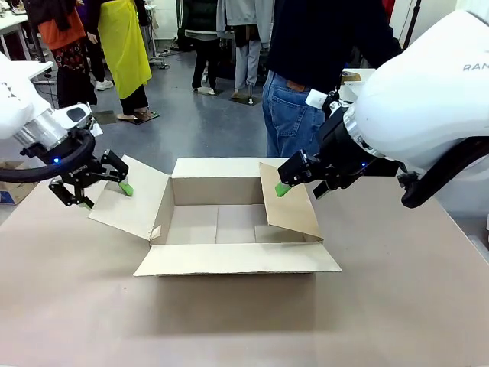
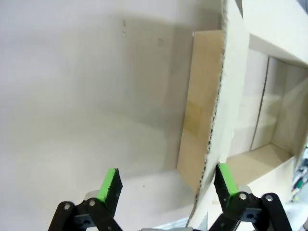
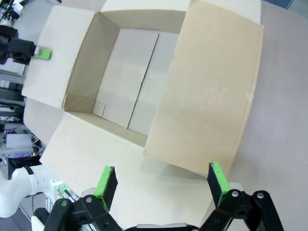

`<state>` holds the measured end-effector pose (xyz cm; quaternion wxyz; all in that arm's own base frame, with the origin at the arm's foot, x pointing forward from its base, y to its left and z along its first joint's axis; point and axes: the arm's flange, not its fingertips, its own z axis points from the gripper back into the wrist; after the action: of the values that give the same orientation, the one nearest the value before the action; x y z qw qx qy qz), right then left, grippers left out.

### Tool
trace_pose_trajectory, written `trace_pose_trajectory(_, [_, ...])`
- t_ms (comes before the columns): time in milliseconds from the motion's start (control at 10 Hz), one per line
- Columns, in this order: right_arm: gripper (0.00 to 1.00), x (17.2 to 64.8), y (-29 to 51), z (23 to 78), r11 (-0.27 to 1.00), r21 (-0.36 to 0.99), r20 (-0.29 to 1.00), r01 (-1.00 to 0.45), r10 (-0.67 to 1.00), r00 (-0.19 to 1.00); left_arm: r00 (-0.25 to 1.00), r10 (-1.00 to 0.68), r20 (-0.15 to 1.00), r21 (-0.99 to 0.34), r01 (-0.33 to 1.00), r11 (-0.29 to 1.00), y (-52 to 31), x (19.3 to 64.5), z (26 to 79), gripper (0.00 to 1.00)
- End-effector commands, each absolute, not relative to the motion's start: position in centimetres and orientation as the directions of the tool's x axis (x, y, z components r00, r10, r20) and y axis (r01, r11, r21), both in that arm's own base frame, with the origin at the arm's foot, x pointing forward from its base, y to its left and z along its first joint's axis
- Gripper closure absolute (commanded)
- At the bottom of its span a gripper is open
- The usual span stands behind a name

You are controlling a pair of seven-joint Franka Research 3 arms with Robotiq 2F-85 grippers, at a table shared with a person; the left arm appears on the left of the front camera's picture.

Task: Pack the gift set into the box.
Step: Place both hands on the side flaps of the Package Box and spread them outward.

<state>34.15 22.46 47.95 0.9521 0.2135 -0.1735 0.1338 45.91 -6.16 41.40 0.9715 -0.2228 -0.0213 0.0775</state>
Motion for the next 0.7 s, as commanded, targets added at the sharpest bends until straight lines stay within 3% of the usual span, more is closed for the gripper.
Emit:
trace_pose_trajectory(0, [0.00,34.1,22.1,47.9,0.866,0.353,0.392,-0.354,0.206,0.896,0.971,0.239,0.026,-0.377,-0.211,0.902,-6.6,45.5,43.5,0.00])
trace_pose_trajectory(500, [0.00,34.2,22.5,47.9,0.873,0.360,0.387,-0.329,0.181,0.904,0.971,0.239,0.026,-0.377,-0.211,0.902,-6.6,45.5,43.5,0.00])
trace_pose_trajectory(600, [0.00,35.0,27.0,49.0,0.979,-0.005,0.210,-0.206,0.203,0.957,0.971,0.239,0.026,-0.377,-0.211,0.902,-6.6,45.5,43.5,0.00])
